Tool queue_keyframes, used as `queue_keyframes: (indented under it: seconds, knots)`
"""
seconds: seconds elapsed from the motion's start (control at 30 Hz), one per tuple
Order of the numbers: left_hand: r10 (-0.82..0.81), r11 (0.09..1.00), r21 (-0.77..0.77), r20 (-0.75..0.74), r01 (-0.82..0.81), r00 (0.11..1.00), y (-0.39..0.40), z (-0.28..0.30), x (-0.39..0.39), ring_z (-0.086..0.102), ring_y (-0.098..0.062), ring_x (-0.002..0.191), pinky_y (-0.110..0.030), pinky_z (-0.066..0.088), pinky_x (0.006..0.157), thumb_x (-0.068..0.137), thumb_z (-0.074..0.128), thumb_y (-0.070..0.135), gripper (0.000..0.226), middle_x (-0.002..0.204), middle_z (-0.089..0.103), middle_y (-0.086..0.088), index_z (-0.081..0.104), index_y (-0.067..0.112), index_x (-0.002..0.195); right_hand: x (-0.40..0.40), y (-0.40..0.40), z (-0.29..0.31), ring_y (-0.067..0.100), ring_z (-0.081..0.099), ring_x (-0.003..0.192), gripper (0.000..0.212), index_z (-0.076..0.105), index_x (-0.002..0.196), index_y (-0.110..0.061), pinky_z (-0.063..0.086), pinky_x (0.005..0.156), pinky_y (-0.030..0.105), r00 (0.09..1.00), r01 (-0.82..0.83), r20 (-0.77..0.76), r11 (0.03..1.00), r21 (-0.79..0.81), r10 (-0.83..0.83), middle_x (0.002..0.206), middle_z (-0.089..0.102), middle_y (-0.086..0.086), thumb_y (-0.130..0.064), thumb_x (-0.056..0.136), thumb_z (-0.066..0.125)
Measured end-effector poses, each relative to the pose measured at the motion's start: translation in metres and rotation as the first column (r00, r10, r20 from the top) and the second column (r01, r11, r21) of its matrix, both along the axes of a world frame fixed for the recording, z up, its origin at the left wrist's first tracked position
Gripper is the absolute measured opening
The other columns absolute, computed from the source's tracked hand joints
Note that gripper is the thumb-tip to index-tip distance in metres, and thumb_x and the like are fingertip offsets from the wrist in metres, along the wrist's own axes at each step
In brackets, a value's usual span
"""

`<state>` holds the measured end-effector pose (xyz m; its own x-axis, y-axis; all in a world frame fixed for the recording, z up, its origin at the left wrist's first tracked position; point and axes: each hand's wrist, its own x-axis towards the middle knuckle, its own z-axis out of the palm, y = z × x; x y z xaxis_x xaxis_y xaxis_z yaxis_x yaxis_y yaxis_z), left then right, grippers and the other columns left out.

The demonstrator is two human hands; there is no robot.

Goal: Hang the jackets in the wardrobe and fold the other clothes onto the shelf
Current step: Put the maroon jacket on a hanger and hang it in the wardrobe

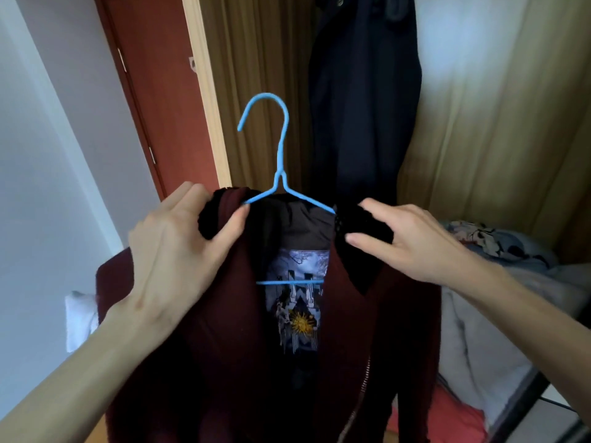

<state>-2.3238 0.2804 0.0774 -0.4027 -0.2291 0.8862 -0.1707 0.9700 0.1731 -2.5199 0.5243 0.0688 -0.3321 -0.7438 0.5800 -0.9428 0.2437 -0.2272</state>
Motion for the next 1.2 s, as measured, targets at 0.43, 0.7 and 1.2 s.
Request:
queue_keyframes:
  seconds: [0.43,0.7,1.2]
  knots:
    - [-0.230,0.973,0.028,0.107,0.229,0.967,-0.005,-0.024,0.034,0.058,-0.026,0.112,-0.036,0.039,0.100,0.098,0.051,0.050,0.048,0.122,0.058,0.008,0.056,0.010,0.125,0.007,0.042,-0.007,-0.004,0.067,0.085,0.015,0.067,0.104,-0.033,0.047,0.075,0.019,0.998,0.042,0.055,0.922,-0.385,-0.022,0.095,0.069,-0.029,-0.039,0.092,0.074]
    - [-0.224,0.969,-0.039,0.268,0.243,0.937,0.005,-0.025,0.002,0.057,-0.019,0.072,-0.039,0.045,0.055,0.106,0.039,0.055,0.040,0.073,0.056,0.009,0.058,0.022,0.094,0.023,0.058,-0.017,0.003,0.068,0.110,0.035,0.055,0.122,-0.051,0.053,0.088,0.035,0.986,-0.015,0.162,0.987,-0.162,0.041,0.112,0.071,-0.022,-0.066,0.090,0.059]
    - [-0.291,0.930,0.264,0.110,0.254,0.950,0.047,-0.074,-0.039,0.065,-0.009,0.079,-0.024,0.046,0.068,0.093,0.063,0.059,0.034,0.088,0.070,0.011,0.067,0.026,0.102,0.013,0.052,-0.067,0.011,0.070,0.098,0.033,0.059,0.116,-0.035,0.055,0.077,0.047,0.993,0.100,0.063,0.995,-0.010,-0.100,0.105,0.069,-0.017,-0.061,0.103,0.043]
